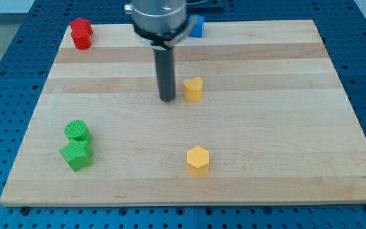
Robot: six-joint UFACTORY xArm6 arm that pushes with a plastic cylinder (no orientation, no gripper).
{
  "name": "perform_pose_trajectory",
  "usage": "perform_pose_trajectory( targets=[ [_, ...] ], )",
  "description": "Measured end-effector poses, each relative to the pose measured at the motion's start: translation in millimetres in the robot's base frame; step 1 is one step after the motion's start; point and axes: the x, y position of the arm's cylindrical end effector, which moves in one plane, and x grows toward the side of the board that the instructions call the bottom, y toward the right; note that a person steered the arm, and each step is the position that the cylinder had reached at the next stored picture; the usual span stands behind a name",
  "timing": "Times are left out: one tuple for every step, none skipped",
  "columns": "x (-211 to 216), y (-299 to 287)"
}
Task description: Slide the yellow heart into the yellow hexagon
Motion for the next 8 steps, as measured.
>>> perform_pose_trajectory(
  targets=[
    [-26.5, -18.9],
    [-29.7, 23.5],
    [1.0, 94.4],
    [24.0, 113.7],
    [-3.2, 107.1],
    [-2.3, 119.4],
    [43.2, 129.9],
    [84.2, 131.0]
  ],
)
